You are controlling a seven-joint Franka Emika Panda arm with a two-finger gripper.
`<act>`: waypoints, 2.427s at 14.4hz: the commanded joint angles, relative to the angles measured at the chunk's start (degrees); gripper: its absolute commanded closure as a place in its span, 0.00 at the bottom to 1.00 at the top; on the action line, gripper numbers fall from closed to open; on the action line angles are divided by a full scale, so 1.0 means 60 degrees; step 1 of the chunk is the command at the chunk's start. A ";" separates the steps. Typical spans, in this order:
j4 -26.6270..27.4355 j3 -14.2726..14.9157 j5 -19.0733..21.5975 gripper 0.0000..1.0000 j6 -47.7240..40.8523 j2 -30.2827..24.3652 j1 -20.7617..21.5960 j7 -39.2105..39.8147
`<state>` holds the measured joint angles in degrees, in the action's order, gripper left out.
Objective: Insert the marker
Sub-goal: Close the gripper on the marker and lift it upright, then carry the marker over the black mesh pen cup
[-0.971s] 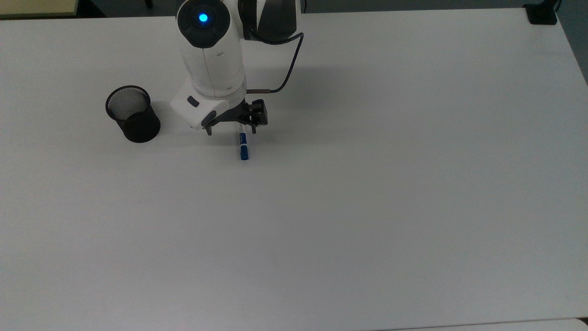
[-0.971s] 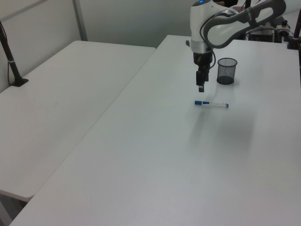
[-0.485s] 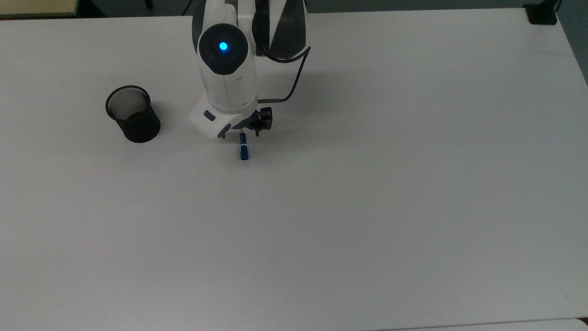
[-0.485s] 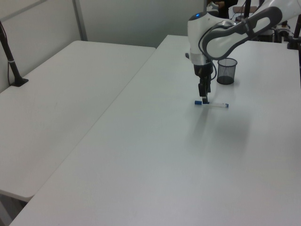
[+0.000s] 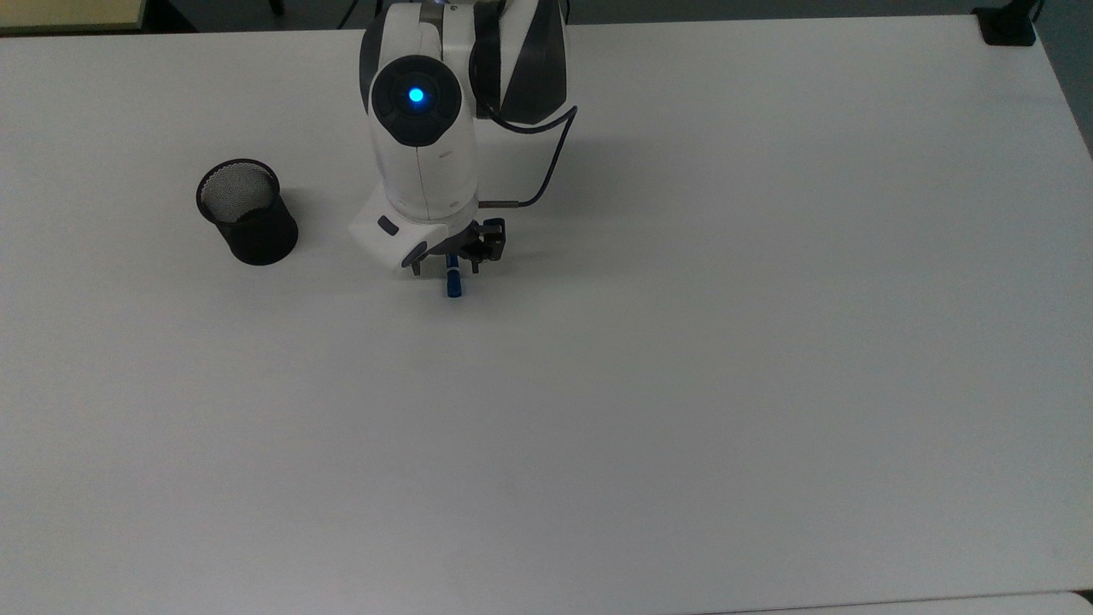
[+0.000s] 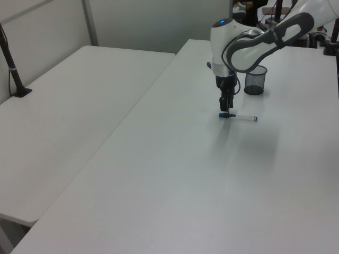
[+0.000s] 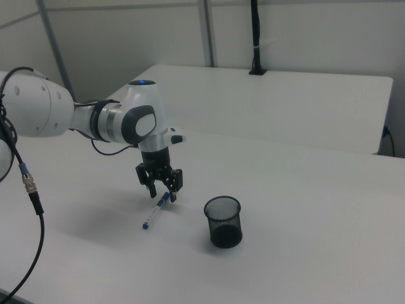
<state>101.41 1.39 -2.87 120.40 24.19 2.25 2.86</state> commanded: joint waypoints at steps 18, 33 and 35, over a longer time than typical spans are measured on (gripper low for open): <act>-0.0393 0.0046 -0.0327 0.67 0.0265 0.0553 0.0314 -0.0814; -0.0890 0.0164 -0.0240 0.97 -0.0626 -0.0193 -0.0066 -0.0712; -0.1212 0.0164 -0.0152 0.97 -0.1110 -0.0485 -0.0315 -0.0464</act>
<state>95.73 2.23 -3.69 118.73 25.07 2.24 -0.69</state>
